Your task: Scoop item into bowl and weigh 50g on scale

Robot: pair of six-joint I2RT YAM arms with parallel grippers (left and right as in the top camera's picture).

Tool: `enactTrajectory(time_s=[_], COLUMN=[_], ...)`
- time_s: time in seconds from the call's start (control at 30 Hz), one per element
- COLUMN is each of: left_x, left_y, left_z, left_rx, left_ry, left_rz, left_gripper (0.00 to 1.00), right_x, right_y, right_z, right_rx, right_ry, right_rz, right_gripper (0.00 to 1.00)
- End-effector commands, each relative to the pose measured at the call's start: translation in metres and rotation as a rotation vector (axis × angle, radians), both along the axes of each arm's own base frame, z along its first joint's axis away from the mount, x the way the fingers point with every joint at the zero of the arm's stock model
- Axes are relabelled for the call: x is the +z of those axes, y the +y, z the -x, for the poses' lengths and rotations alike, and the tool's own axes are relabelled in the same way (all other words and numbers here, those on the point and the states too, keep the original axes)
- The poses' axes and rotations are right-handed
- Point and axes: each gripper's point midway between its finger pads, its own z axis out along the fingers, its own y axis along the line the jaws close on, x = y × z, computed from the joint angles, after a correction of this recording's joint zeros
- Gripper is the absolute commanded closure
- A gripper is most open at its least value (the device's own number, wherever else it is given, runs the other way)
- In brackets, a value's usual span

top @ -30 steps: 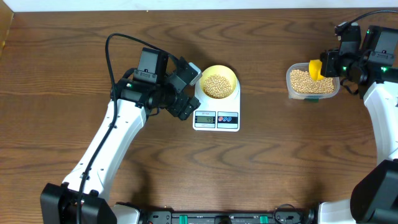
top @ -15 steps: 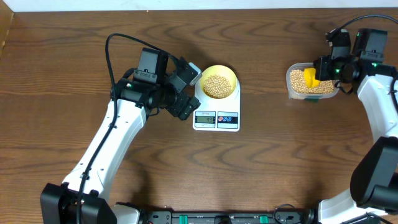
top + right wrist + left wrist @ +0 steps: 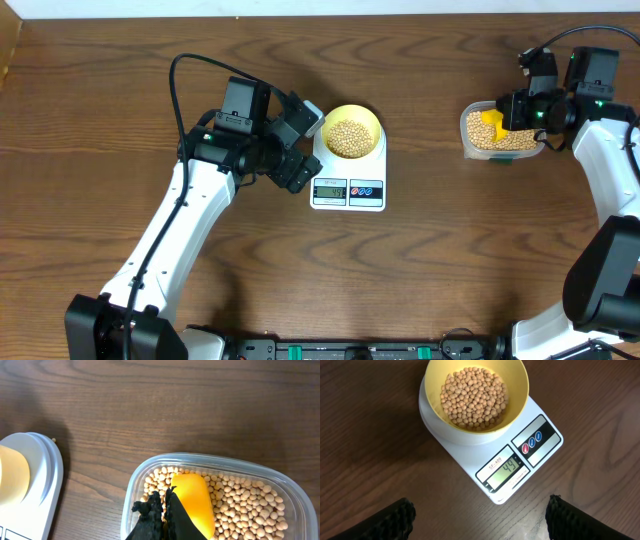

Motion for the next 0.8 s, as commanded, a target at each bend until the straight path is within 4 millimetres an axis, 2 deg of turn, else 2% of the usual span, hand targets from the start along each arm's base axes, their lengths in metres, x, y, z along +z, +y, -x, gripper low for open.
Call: enactTrajectory(time_s=[0.0,0.4,0.77], left_x=[-0.002,-0.002,-0.002], left_y=[0.0,0.0,0.0], left_z=[0.003,0.003,0.003], left_rx=[-0.007,-0.007,-0.007], left_ry=[0.007,0.007,0.007], left_rz=[0.007,0.007,0.007], left_gripper=[0.14,0.14,0.14], right_x=[-0.001,0.016,0.021], right_y=[0.005,-0.005,-0.015], right_z=[0.001,-0.003,0.0], right_rx=[0.02,-0.048,-0.092], right_ry=[0.0,-0.03,-0.025], right_rz=[-0.021,-0.057,-0.12], right_gripper=[0.99,0.99,0.99])
